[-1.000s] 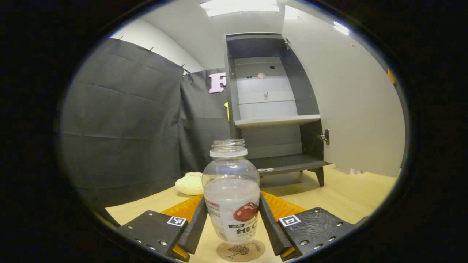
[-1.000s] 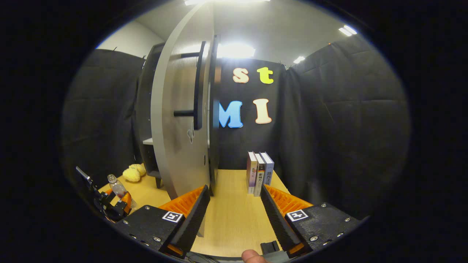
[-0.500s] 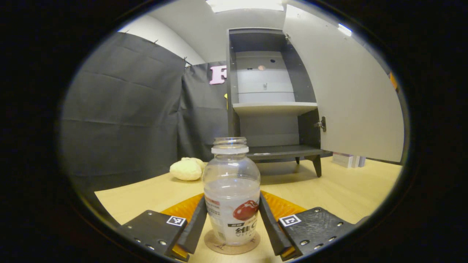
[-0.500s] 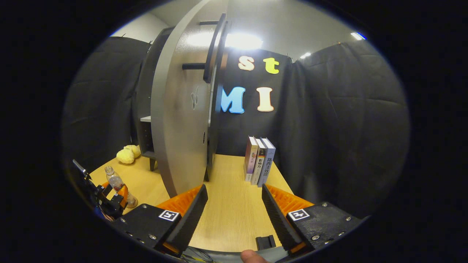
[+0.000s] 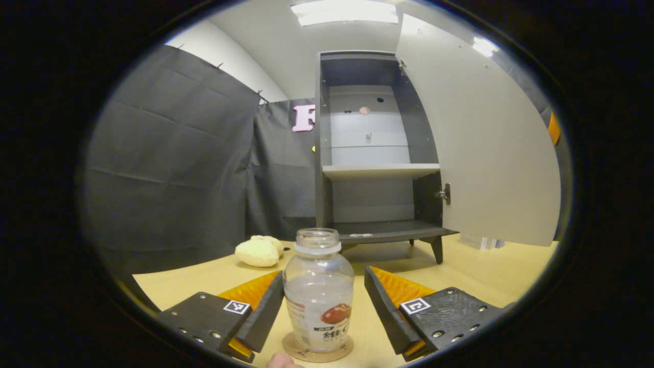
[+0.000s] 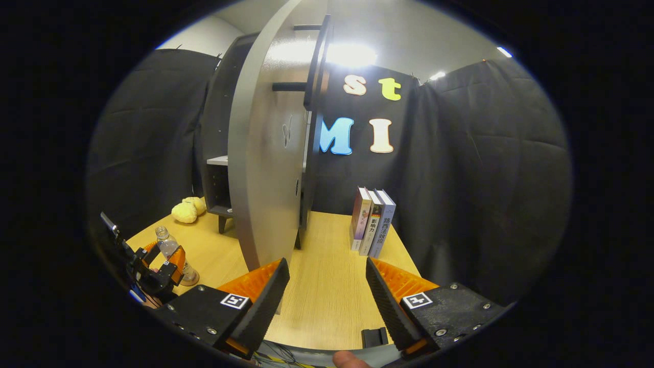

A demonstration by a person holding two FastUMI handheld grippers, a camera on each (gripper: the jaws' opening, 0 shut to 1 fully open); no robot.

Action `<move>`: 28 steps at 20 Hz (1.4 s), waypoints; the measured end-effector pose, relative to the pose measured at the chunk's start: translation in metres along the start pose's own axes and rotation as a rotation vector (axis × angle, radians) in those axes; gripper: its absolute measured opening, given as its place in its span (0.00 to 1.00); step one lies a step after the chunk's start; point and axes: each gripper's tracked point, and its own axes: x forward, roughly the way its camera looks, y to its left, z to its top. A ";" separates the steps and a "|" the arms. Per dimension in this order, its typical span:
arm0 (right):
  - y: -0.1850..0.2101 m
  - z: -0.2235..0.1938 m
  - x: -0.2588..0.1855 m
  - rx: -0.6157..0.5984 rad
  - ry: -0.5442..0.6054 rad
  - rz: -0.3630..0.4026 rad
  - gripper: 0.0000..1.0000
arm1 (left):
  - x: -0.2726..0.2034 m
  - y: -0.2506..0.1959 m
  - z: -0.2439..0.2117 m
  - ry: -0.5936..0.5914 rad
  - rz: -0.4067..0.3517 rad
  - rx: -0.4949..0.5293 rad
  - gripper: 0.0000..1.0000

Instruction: Open the cabinet door with the right hand, grasp the bottle in the cabinet with the left hand and place it on the coaster, then close the cabinet door with the right hand.

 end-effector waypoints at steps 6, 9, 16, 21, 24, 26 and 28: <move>-0.006 0.009 -0.003 0.067 -0.012 0.003 0.93 | 0.003 0.013 0.045 -0.020 0.012 0.035 0.91; -0.007 0.018 -0.005 0.076 -0.027 0.008 0.94 | 0.000 0.017 0.087 -0.033 -0.013 0.040 0.90; -0.021 0.045 -0.001 0.199 -0.040 -0.004 0.94 | -0.027 0.006 0.206 0.038 -0.115 -0.058 0.90; -0.049 0.097 0.009 0.237 -0.083 -0.045 0.94 | -0.040 0.013 0.277 0.078 -0.087 0.004 0.91; -0.073 0.137 0.010 0.305 -0.166 -0.082 0.93 | -0.043 0.003 0.301 0.058 -0.112 0.012 0.89; -0.076 0.157 0.008 0.365 -0.199 -0.069 0.90 | -0.040 0.000 0.312 0.043 -0.117 0.019 0.89; -0.072 0.170 0.006 0.390 -0.219 -0.045 0.89 | -0.035 -0.005 0.317 0.030 -0.129 0.026 0.92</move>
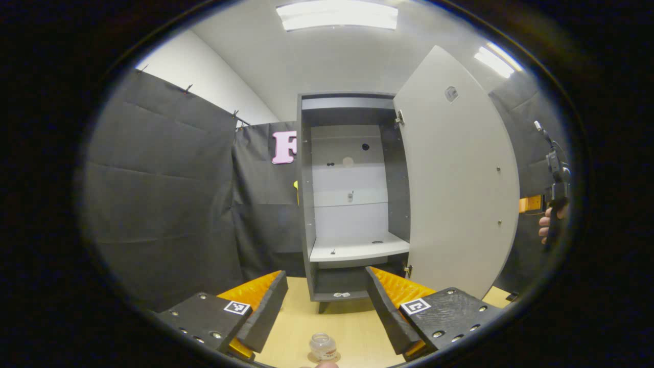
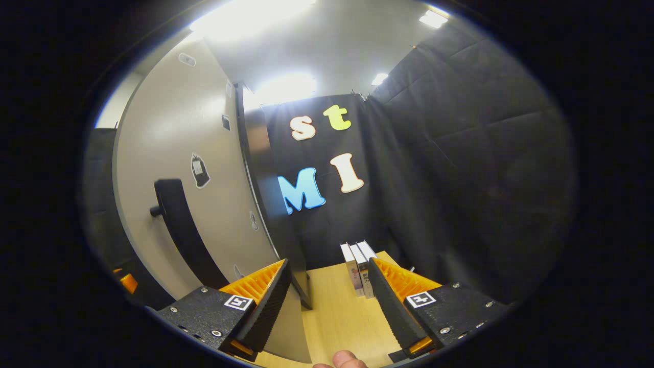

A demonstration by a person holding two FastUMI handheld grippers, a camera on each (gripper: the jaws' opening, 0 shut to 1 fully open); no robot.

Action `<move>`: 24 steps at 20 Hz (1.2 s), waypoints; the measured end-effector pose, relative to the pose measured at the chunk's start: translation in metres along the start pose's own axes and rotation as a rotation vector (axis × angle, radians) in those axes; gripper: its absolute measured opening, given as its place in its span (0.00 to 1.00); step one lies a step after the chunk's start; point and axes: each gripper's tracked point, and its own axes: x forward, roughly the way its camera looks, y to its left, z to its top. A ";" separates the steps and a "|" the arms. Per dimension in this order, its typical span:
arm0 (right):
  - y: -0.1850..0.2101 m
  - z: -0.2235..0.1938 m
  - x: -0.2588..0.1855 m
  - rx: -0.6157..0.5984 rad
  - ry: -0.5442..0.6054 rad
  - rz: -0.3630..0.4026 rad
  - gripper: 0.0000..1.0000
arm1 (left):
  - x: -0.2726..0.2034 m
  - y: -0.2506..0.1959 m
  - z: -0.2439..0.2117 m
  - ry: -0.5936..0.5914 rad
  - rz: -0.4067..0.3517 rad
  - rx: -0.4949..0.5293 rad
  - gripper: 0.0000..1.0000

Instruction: Open the cabinet door with the right hand, grasp the bottle in the cabinet with the left hand and place it on the coaster, then close the cabinet door with the right hand.

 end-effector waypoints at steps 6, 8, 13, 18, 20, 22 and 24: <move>0.021 -0.002 -0.002 -0.128 -0.029 0.021 0.91 | 0.021 0.001 0.001 0.002 -0.016 -0.007 0.89; 0.027 -0.004 -0.003 -0.143 -0.028 0.023 0.91 | 0.029 -0.004 -0.001 -0.001 -0.064 -0.014 0.89; 0.059 -0.018 -0.007 -0.098 0.008 0.051 0.91 | 0.051 0.009 0.002 -0.037 -0.097 0.012 0.92; 0.128 -0.036 -0.006 -0.115 0.020 0.114 0.91 | 0.077 0.031 -0.018 -0.010 -0.124 -0.036 0.89; 0.152 -0.047 -0.001 -0.154 -0.001 0.121 0.91 | 0.081 0.051 -0.021 -0.017 -0.121 -0.001 0.91; 0.173 -0.052 0.007 -0.191 -0.020 0.122 0.91 | 0.081 0.071 -0.024 -0.025 -0.119 0.023 0.89; 0.192 -0.062 0.015 -0.183 -0.027 0.137 0.91 | 0.080 0.093 -0.029 -0.029 -0.112 0.034 0.90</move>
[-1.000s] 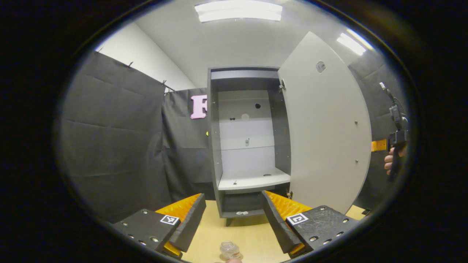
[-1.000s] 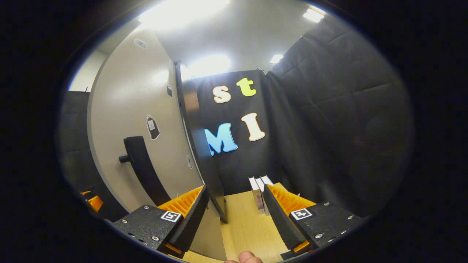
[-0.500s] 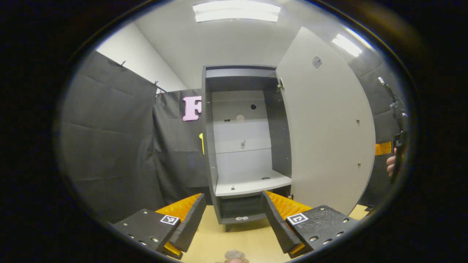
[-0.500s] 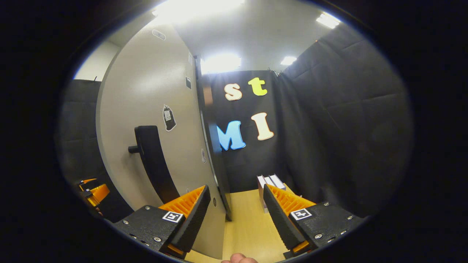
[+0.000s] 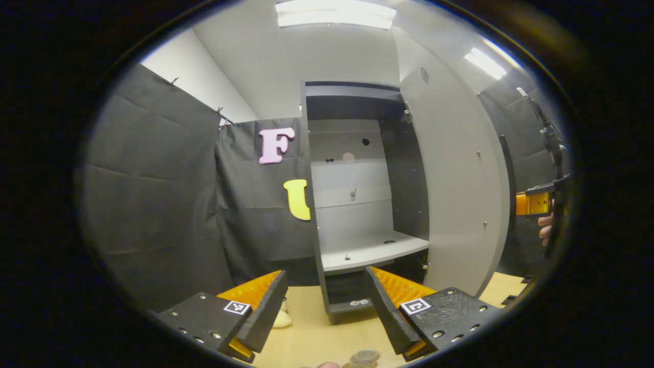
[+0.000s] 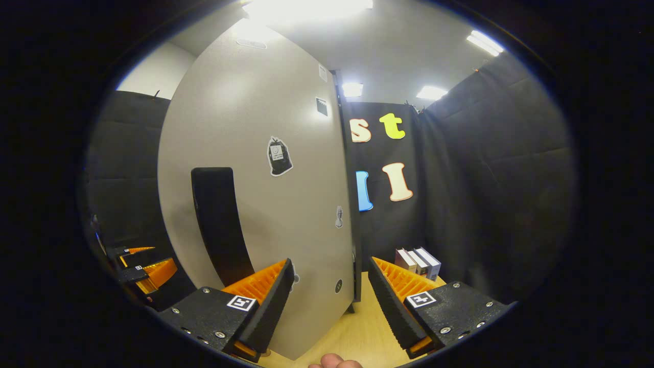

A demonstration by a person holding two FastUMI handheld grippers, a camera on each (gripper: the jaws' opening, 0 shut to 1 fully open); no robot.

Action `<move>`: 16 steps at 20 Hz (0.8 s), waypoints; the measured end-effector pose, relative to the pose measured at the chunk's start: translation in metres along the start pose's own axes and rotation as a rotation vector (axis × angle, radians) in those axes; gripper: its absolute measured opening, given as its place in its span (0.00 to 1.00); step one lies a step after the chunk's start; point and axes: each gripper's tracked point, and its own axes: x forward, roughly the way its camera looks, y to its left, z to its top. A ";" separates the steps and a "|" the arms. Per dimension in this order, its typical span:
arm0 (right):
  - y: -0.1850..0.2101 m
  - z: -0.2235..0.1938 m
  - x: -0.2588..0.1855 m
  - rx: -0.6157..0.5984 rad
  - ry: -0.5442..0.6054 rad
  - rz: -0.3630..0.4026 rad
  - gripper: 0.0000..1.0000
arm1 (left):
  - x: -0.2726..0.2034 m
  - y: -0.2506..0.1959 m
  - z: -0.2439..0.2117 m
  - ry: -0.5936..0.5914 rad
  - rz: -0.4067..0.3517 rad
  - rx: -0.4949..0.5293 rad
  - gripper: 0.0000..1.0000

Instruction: Open the cabinet door with the right hand, grasp the bottle in the cabinet with the left hand and place it on the coaster, then close the cabinet door with the right hand.

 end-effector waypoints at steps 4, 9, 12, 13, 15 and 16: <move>0.042 -0.018 0.018 0.002 0.012 0.031 0.92 | -0.001 0.036 -0.007 -0.009 0.017 0.013 0.89; 0.060 -0.041 0.020 -0.008 0.081 0.013 0.89 | 0.007 0.049 -0.022 0.027 0.007 -0.007 0.89; 0.054 -0.038 0.016 -0.004 0.073 -0.005 0.89 | 0.005 0.046 -0.026 0.043 -0.005 -0.039 0.90; 0.051 -0.037 0.017 -0.006 0.060 -0.015 0.93 | 0.004 0.042 -0.026 0.049 -0.011 -0.049 0.89; 0.046 -0.037 0.016 -0.019 0.058 -0.035 0.89 | 0.004 0.030 -0.020 0.050 -0.020 -0.056 0.89; 0.045 -0.040 0.016 -0.019 0.062 -0.040 0.93 | 0.004 0.024 -0.018 0.046 -0.030 -0.057 0.89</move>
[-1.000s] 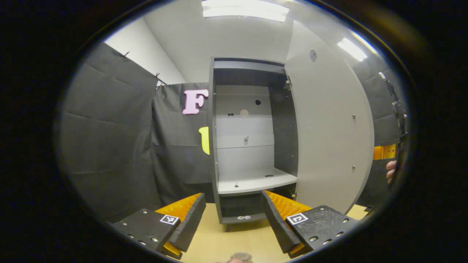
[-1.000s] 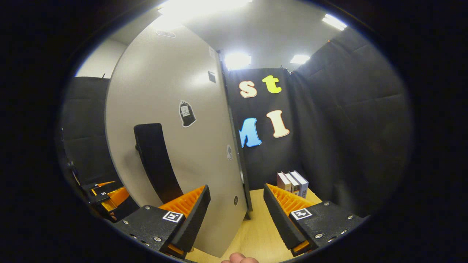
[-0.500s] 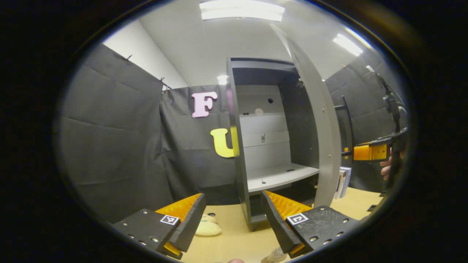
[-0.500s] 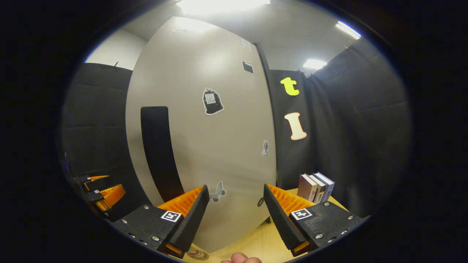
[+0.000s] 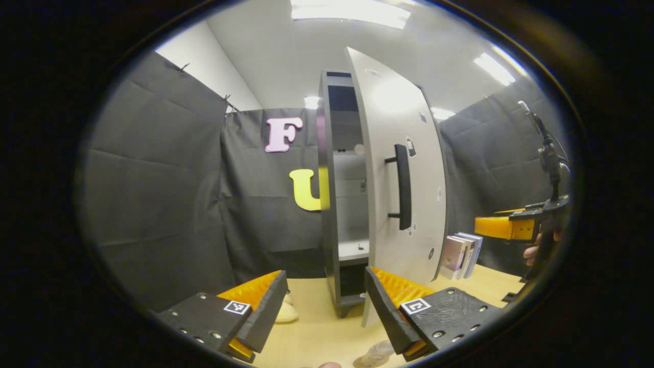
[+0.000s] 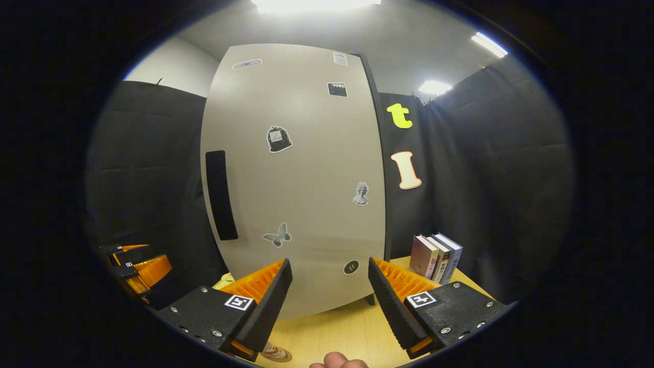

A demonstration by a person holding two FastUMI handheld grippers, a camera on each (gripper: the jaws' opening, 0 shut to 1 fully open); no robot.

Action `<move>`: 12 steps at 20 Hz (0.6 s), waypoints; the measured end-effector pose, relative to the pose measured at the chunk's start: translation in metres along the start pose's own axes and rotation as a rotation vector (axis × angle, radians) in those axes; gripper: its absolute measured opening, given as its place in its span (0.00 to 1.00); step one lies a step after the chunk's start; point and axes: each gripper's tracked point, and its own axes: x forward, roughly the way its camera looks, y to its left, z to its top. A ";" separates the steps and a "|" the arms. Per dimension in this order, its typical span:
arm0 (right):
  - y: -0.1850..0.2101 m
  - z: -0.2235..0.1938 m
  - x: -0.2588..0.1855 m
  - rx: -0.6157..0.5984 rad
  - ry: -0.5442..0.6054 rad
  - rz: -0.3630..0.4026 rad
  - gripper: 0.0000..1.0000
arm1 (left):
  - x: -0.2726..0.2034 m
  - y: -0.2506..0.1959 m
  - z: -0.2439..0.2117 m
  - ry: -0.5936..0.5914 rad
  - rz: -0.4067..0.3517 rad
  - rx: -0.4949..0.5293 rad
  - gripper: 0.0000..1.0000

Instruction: Open the cabinet door with the right hand, grasp the bottle in the cabinet with the left hand and place it on the coaster, then close the cabinet door with the right hand.

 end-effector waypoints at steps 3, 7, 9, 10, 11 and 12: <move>0.000 0.002 -0.001 0.011 -0.012 -0.015 0.93 | 0.003 -0.018 0.005 0.009 -0.015 -0.002 0.89; -0.001 0.007 -0.005 -0.007 -0.021 -0.019 0.93 | 0.005 -0.048 0.025 -0.022 -0.021 -0.014 0.89; -0.001 0.010 -0.005 -0.010 -0.036 -0.016 0.93 | 0.007 -0.067 0.035 -0.042 -0.035 -0.021 0.91; -0.001 0.010 -0.005 -0.010 -0.040 -0.010 0.93 | 0.010 -0.076 0.037 -0.042 -0.036 -0.016 0.89; 0.000 0.011 -0.004 -0.005 -0.038 -0.001 0.89 | 0.008 -0.082 0.038 -0.044 -0.035 -0.015 0.89; 0.001 0.012 -0.004 0.000 -0.040 0.010 0.93 | 0.009 -0.089 0.043 -0.051 -0.045 -0.024 0.89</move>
